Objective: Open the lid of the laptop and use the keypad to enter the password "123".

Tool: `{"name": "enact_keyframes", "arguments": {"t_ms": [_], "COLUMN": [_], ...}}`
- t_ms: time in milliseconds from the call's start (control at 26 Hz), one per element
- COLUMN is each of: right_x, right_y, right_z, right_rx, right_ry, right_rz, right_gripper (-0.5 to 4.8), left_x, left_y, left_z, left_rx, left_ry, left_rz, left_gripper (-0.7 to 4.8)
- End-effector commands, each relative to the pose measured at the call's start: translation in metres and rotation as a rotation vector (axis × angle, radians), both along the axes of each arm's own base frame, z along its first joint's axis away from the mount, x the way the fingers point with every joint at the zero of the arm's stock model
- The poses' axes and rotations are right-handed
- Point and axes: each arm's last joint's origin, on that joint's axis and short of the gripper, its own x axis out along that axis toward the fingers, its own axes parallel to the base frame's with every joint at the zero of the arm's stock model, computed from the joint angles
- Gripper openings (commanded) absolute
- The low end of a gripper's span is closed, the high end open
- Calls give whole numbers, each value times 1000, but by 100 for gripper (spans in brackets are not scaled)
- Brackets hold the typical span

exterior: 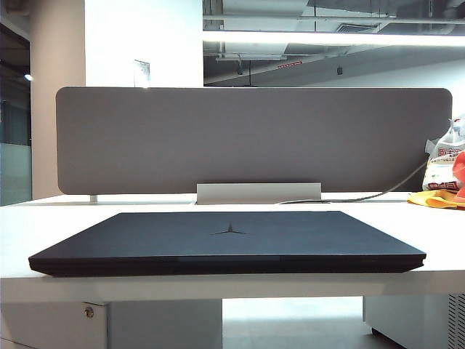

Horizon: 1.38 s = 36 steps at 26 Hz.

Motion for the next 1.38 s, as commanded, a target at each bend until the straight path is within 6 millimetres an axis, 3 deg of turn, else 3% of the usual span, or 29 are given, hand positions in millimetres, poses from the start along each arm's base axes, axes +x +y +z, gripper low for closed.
{"name": "enact_keyframes", "arguments": {"t_ms": [38,231,385,577,923,1385], "right_x": [0,0,0,-1,-11,-12], "right_y": [0,0,3,5,5,8], "right_z": [2,2,3,10,49,96], "right_rx": [110,287,312,321,312,327], "right_ry": [-30,-28,-24,-38,-104,54], "right_rz": [-1,-6,71,136,150,202], "right_gripper": [-8,-9,-9,-9,-9,-9], "left_x": [0,-1,-2,-3,-8,-14], "left_y": [-4,-7,-11,-13,-30,-67], "left_z": [1,3,3,3,15,15], "left_rx": [-222,-291,-311,-404,-445,-388], "left_ry": [0,2,28,57,100,284], "left_rz": [-122,-245,-389,-430,-519,-632], "left_gripper": [-5,-5,-5,-5,-5,-5]}}
